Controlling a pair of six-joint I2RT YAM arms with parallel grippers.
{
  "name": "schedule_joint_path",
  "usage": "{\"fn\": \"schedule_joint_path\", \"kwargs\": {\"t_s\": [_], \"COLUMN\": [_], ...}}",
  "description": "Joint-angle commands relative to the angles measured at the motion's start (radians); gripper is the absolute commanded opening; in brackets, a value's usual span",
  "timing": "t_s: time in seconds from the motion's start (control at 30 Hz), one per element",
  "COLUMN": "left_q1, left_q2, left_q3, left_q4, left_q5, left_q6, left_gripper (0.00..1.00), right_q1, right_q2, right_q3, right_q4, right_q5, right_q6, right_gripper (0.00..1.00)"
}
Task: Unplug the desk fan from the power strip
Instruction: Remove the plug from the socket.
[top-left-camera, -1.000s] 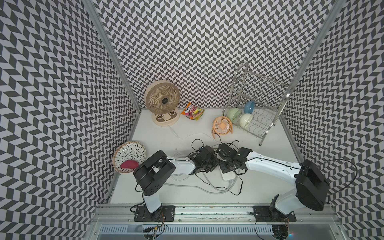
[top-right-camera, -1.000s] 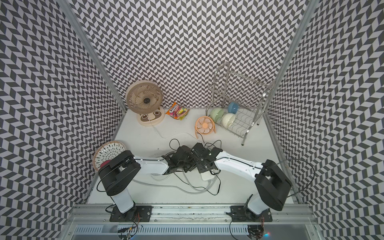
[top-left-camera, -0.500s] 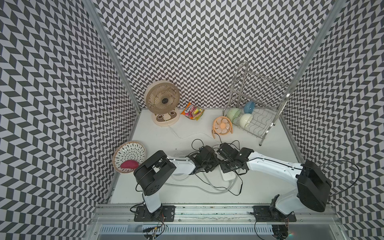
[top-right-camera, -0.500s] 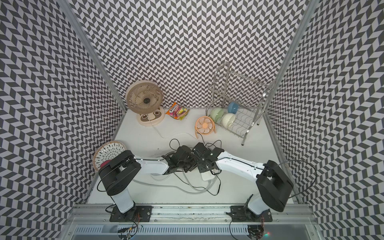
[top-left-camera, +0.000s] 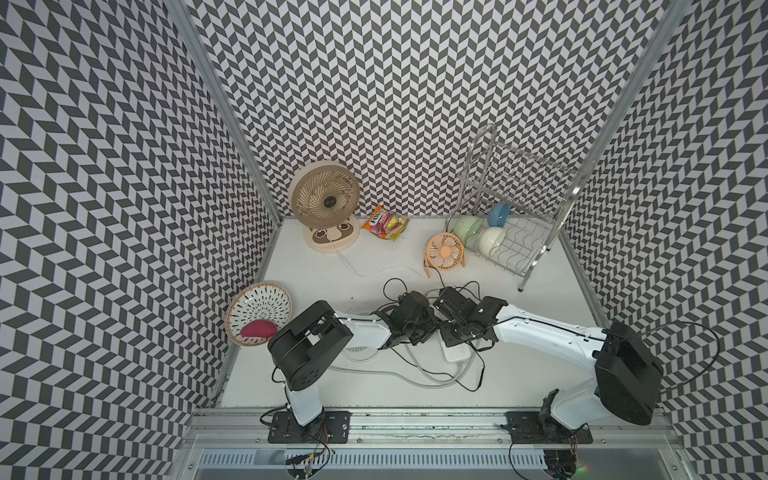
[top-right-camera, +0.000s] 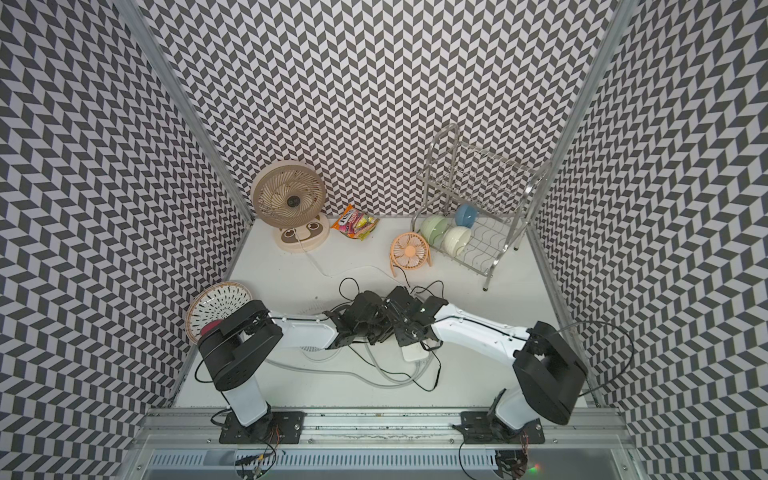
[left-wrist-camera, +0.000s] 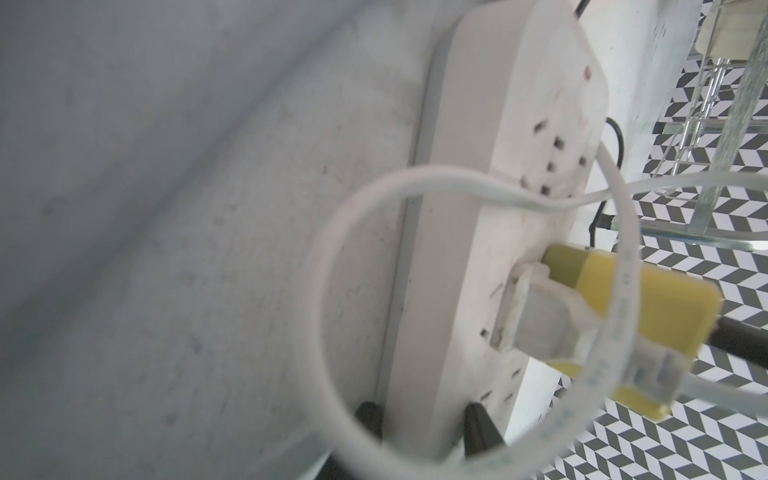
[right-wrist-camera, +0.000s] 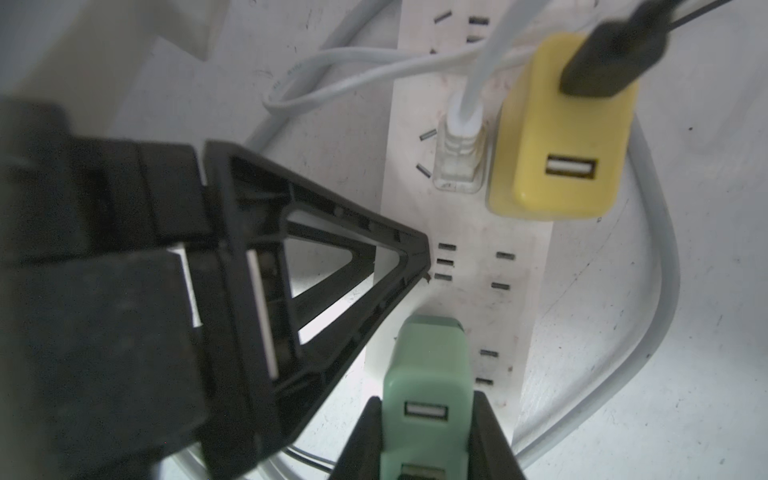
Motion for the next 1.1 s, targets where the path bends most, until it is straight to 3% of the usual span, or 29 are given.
{"fn": "schedule_joint_path", "kwargs": {"t_s": [0.0, 0.13, 0.23, 0.47, 0.57, 0.73, 0.83, 1.07], "left_q1": [-0.010, -0.010, -0.010, -0.010, -0.010, -0.010, -0.010, -0.010], "left_q2": [0.096, 0.095, 0.098, 0.103, 0.103, 0.104, 0.104, 0.104], "left_q3": [-0.047, -0.046, -0.044, -0.040, -0.040, -0.039, -0.038, -0.035], "left_q4": [-0.218, -0.219, -0.216, -0.219, -0.222, -0.222, -0.221, -0.226], "left_q5": [-0.014, -0.016, -0.016, -0.011, -0.013, -0.013, -0.014, -0.016], "left_q6": [-0.015, -0.013, -0.015, -0.016, -0.016, -0.015, -0.015, -0.015], "left_gripper": [0.36, 0.36, 0.36, 0.36, 0.36, 0.36, 0.36, 0.36], "right_q1": [0.024, -0.088, -0.105, 0.066, 0.061, -0.087, -0.103, 0.062], "right_q2": [-0.067, -0.100, -0.085, -0.038, -0.060, -0.103, -0.102, -0.047], "right_q3": [0.062, 0.018, 0.012, 0.077, 0.070, 0.006, 0.009, 0.087], "right_q4": [0.205, 0.156, 0.150, 0.236, 0.237, 0.164, 0.155, 0.226], "right_q5": [-0.123, -0.059, -0.076, -0.235, -0.200, -0.100, -0.094, -0.223], "right_q6": [-0.009, -0.043, -0.064, -0.018, -0.012, -0.051, -0.065, -0.025], "right_gripper": [0.21, 0.21, 0.20, 0.21, 0.22, 0.21, 0.21, 0.22]}}
